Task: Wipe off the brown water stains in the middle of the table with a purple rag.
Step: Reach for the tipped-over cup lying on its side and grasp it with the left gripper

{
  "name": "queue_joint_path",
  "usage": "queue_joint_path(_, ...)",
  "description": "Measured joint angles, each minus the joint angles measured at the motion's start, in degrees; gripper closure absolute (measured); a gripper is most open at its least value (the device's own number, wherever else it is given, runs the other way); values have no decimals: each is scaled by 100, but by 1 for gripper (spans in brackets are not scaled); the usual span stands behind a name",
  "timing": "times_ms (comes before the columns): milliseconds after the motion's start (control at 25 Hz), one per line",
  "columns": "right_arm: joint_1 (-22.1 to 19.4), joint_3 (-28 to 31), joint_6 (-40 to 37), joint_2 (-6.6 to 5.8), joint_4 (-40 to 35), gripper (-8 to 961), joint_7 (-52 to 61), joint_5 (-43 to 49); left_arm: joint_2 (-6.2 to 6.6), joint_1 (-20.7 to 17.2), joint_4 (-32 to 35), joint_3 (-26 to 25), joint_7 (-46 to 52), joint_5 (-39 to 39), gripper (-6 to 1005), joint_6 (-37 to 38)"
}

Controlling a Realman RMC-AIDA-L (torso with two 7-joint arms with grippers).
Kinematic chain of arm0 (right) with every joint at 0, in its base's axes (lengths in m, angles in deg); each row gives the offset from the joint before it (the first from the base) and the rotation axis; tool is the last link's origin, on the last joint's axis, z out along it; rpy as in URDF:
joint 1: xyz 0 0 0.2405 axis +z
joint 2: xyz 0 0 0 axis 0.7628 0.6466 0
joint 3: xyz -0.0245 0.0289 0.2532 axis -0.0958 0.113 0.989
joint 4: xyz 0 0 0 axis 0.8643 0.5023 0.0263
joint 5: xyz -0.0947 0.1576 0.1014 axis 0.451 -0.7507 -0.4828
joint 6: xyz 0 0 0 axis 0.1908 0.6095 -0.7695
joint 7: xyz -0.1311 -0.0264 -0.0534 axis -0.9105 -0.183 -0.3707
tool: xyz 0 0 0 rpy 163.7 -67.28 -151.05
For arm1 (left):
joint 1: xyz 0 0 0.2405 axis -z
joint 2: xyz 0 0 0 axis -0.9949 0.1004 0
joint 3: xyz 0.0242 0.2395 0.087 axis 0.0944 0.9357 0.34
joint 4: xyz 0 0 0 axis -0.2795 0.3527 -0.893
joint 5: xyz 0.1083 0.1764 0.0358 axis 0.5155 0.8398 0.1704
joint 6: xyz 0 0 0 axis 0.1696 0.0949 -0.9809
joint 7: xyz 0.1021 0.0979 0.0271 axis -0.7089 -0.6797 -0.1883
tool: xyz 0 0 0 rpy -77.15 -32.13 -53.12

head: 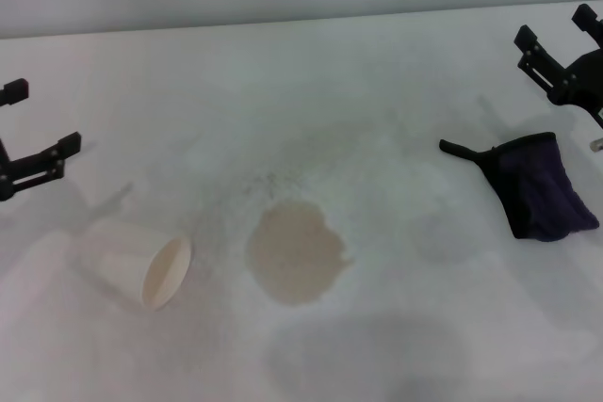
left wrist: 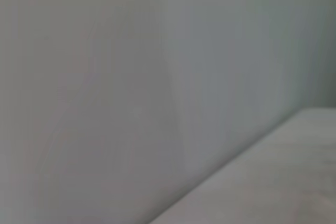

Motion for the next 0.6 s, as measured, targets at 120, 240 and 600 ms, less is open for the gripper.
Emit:
queue_joint_path(120,51,16,34,32,100,93,11,-92,53,-78,667,-404,574,873,124,447)
queue_joint_path(240,129,18,52,48,333,93,-6,-316,27,12,1166,-948,925,1883,124,1095)
queue_joint_path(600,246,452,371,49,715,93,-8,-384,14,436,1988,-1181,985,3722,124,2123)
